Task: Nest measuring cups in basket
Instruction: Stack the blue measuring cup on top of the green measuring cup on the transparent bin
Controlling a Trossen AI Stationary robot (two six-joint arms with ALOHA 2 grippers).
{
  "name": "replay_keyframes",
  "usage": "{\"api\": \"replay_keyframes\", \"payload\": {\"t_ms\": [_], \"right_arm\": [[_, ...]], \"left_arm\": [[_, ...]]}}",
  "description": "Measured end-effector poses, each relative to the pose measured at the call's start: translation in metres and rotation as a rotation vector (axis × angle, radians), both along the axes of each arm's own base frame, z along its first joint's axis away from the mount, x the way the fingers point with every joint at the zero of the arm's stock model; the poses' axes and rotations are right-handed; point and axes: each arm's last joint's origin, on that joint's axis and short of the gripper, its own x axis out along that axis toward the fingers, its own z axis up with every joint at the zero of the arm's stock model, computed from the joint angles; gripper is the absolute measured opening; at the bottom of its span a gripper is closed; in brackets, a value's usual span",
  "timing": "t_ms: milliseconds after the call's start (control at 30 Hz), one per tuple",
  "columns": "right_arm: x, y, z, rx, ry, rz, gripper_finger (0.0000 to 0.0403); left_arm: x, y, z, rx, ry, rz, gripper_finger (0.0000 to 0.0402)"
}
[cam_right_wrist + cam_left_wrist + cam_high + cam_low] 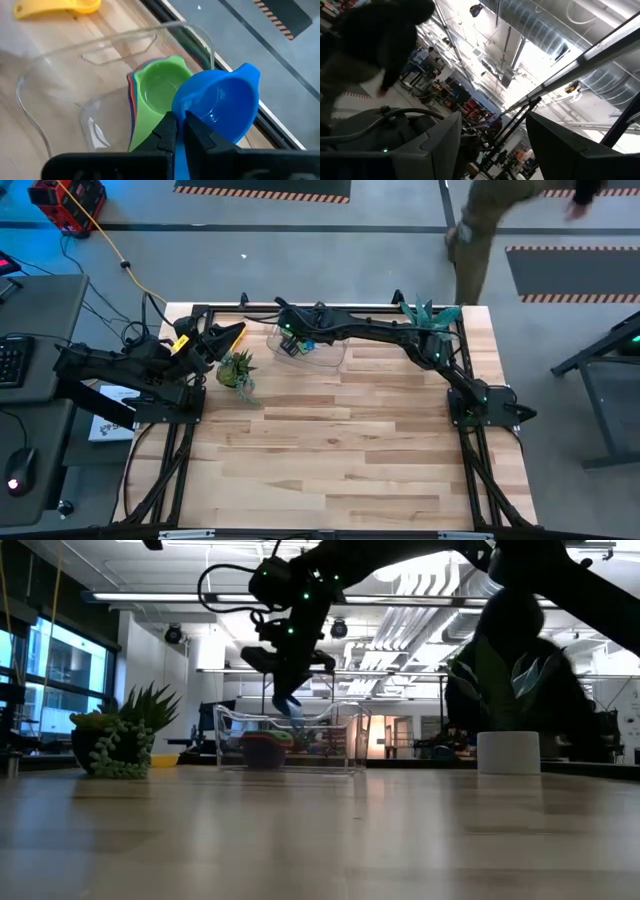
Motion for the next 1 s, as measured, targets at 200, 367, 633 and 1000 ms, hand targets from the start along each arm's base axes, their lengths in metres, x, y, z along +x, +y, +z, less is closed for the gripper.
{"api": "replay_keyframes", "payload": {"t_ms": [200, 367, 633, 1000], "right_arm": [[-0.017, 0.007, 0.001, 0.032, 0.184, 0.027, 0.0002], [-0.028, 0.024, -0.002, 0.011, 0.356, 0.055, 0.0001], [-0.031, 0.044, -0.005, 0.055, 0.436, 0.108, 0.0001], [-0.048, 0.072, 0.007, 0.106, 0.582, 0.173, 0.0001]], "left_arm": [[0.001, 0.000, -0.002, 0.006, 0.019, -0.004, 0.0215], [0.001, 0.000, -0.002, 0.005, 0.024, -0.001, 0.0215], [0.001, 0.000, -0.002, 0.004, 0.025, 0.002, 0.0215], [0.001, 0.000, -0.002, 0.003, 0.023, -0.003, 0.0215]]}}
